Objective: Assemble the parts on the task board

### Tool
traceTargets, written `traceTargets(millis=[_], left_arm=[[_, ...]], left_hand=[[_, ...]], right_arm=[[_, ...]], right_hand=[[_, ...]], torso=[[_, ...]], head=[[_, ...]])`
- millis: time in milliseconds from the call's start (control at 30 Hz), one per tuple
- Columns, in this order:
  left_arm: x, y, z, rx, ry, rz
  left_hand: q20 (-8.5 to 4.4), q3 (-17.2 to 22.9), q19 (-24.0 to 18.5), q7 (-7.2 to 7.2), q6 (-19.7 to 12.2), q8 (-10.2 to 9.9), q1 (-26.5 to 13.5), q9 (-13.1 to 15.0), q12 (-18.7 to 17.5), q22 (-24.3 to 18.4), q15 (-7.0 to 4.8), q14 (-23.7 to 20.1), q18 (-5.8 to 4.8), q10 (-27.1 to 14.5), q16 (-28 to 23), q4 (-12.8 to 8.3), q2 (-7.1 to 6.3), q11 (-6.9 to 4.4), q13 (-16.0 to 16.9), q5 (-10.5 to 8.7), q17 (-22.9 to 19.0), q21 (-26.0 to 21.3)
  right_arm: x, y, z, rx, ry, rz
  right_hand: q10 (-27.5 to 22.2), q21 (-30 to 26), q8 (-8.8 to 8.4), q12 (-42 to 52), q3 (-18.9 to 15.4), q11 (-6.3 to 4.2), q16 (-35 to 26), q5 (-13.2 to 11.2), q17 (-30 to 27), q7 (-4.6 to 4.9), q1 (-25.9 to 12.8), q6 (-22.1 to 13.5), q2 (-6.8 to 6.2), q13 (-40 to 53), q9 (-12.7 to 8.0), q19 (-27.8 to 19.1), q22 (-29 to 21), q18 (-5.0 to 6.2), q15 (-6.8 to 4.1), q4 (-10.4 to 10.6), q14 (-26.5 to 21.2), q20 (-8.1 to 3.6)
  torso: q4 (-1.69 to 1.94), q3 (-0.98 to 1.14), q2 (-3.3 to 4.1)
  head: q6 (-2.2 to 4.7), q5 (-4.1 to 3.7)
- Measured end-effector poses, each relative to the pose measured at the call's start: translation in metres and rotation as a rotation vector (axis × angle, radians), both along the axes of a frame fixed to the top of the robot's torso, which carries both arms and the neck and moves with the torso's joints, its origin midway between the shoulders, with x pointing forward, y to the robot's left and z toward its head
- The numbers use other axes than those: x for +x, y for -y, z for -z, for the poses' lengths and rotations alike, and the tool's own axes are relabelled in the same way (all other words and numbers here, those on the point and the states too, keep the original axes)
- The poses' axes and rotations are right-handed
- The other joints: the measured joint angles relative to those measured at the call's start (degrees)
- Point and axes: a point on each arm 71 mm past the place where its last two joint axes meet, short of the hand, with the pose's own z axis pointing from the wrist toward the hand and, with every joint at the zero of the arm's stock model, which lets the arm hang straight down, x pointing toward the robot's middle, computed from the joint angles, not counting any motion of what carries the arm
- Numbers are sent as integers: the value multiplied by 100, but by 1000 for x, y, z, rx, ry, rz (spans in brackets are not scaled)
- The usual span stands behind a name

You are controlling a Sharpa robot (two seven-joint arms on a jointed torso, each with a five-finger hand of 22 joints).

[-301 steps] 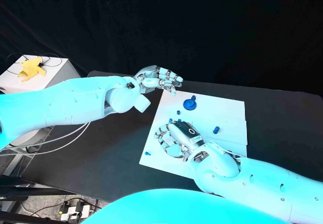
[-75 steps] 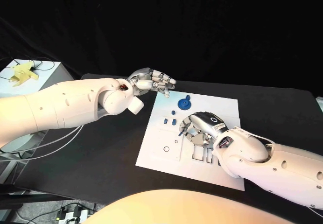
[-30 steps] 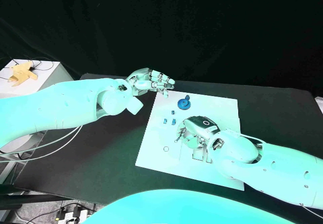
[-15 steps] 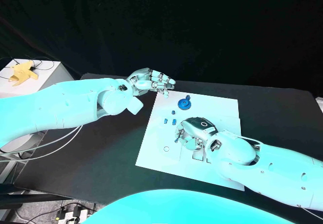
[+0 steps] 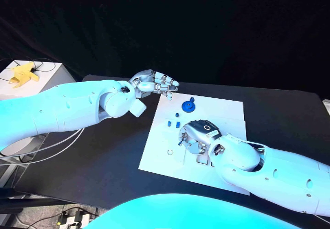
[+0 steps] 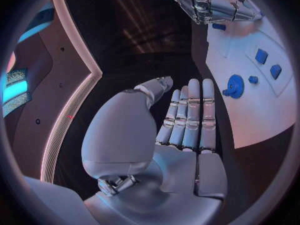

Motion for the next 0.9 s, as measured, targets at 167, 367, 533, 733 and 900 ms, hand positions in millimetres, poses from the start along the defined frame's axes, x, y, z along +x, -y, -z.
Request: traceTargets(millis=[167, 367, 533, 733, 900], left_arm=[[0, 0, 0, 0, 0, 0], [0, 0, 0, 0, -1, 0], [0, 0, 0, 0, -1, 1], [0, -1, 0, 1, -1, 0], [0, -1, 0, 1, -2, -1]], left_hand=[[0, -16, 0, 0, 0, 0, 0, -7, 0, 5, 0, 0, 0, 0, -38, -16, 0, 0, 0, 0, 0, -22], [0, -16, 0, 0, 0, 0, 0, -8, 0, 6, 0, 0, 0, 0, -38, -16, 0, 0, 0, 0, 0, -22], [0, -16, 0, 0, 0, 0, 0, -8, 0, 5, 0, 0, 0, 0, -38, -16, 0, 0, 0, 0, 0, -22], [0, -16, 0, 0, 0, 0, 0, -8, 0, 5, 0, 0, 0, 0, -38, -16, 0, 0, 0, 0, 0, -22], [0, -16, 0, 0, 0, 0, 0, -8, 0, 4, 0, 0, 0, 0, -38, -16, 0, 0, 0, 0, 0, -22]], right_arm=[[0, 2, 0, -13, 7, 4], [0, 3, 0, -21, 5, 8], [0, 3, 0, -24, 4, 11], [1, 4, 1, -29, 0, 18], [1, 5, 1, -34, -4, 25]], right_hand=[[0, 0, 0, -5, 0, 0, 0, 4, 0, 0, 0, 0, 0, -1, 0, 0, 0, 0, 0, 0, 0, 0], [1, 0, 0, -8, 66, -1, 35, 4, 34, 12, -30, -74, -30, -2, -1, 0, -1, 0, -9, 32, 33, 0], [32, -1, 0, -11, 79, -32, 35, -30, 35, 16, -68, -77, -68, 26, -6, 0, -1, 0, -1, 31, 42, 0], [54, -21, -113, 2, 92, -44, 35, -87, -1, 49, -214, -193, -214, 34, -56, 0, -1, 0, -1, 129, 42, 0], [3, -91, -178, 2, 91, 6, 35, -88, -16, 59, -340, -265, -340, 21, -100, 0, -2, 0, -1, 206, 42, 0]], torso=[[-1, 4, 0], [-3, 4, 0], [-3, 3, 0], [-3, 1, 0], [0, -3, 0]], head=[[0, -1], [0, -9], [0, -19], [0, -23], [0, -26]])
